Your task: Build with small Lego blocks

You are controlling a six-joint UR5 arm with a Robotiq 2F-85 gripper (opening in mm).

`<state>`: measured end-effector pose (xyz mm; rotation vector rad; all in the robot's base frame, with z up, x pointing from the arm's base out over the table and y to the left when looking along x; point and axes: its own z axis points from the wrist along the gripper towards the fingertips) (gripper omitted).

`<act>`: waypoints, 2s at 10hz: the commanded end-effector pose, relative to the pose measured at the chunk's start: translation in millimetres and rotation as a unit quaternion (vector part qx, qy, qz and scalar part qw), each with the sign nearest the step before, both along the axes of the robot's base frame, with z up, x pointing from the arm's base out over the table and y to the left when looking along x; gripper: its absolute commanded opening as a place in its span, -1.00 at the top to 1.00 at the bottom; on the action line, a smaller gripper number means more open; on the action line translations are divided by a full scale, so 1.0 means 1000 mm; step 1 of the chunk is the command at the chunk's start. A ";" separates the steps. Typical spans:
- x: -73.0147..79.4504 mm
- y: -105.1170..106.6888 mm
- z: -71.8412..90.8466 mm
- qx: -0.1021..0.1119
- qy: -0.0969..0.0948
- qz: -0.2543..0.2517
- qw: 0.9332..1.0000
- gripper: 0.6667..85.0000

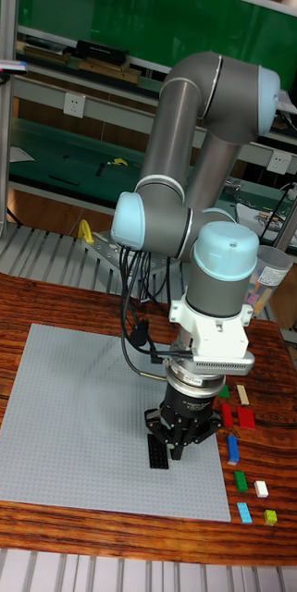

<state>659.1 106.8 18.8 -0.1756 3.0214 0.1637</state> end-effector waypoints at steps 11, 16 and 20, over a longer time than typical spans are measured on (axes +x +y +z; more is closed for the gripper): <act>-0.004 -0.019 0.000 -0.007 -0.012 0.037 0.999 0.98; -0.006 -0.019 0.000 -0.008 -0.009 0.041 0.999 0.98; -0.005 -0.032 -0.001 -0.032 -0.008 0.023 0.999 0.98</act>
